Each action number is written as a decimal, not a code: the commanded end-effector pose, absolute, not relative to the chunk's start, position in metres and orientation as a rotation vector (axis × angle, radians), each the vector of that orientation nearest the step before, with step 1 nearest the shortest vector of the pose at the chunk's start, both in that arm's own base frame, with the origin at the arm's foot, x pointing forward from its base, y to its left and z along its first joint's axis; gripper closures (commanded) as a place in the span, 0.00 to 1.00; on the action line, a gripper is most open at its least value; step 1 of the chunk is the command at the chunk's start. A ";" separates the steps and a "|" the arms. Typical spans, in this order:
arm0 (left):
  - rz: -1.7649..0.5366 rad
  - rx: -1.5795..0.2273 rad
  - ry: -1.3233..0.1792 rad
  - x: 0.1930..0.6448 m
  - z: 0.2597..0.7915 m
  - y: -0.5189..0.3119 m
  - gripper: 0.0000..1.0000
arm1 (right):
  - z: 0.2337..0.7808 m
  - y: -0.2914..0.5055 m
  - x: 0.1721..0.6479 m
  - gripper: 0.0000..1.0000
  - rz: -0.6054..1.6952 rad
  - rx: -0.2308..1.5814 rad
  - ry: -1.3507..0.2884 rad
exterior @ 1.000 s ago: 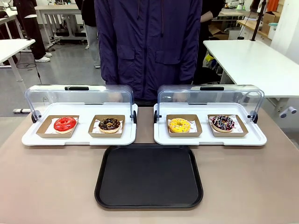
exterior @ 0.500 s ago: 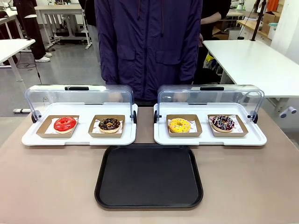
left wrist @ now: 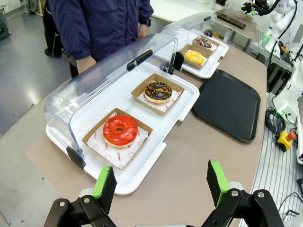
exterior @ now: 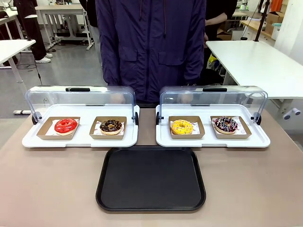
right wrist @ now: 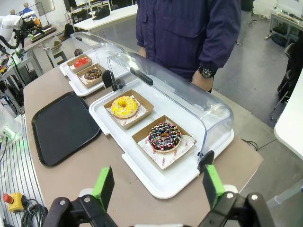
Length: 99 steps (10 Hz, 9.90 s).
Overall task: Move the fourth donut from the left to the tray.
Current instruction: Pick up the Paper togo box containing the Donut indicated by the person and place it on the Handle tray.
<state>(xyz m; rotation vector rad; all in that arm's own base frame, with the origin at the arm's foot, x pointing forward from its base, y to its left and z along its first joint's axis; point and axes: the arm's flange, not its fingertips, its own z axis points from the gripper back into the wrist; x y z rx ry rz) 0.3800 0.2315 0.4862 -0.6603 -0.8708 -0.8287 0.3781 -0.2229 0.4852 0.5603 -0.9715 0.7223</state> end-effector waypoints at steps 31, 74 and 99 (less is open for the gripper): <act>-0.835 -0.666 -0.880 0.380 0.488 0.232 0.00 | 0.515 -0.142 0.404 0.00 0.957 0.286 -0.843; -0.835 -0.666 -0.880 0.380 0.488 0.232 0.00 | 0.303 -0.021 0.531 1.00 1.555 -0.089 -0.326; -0.835 -0.666 -0.880 0.380 0.488 0.232 0.00 | 0.402 0.067 0.394 0.98 1.415 -0.161 -0.346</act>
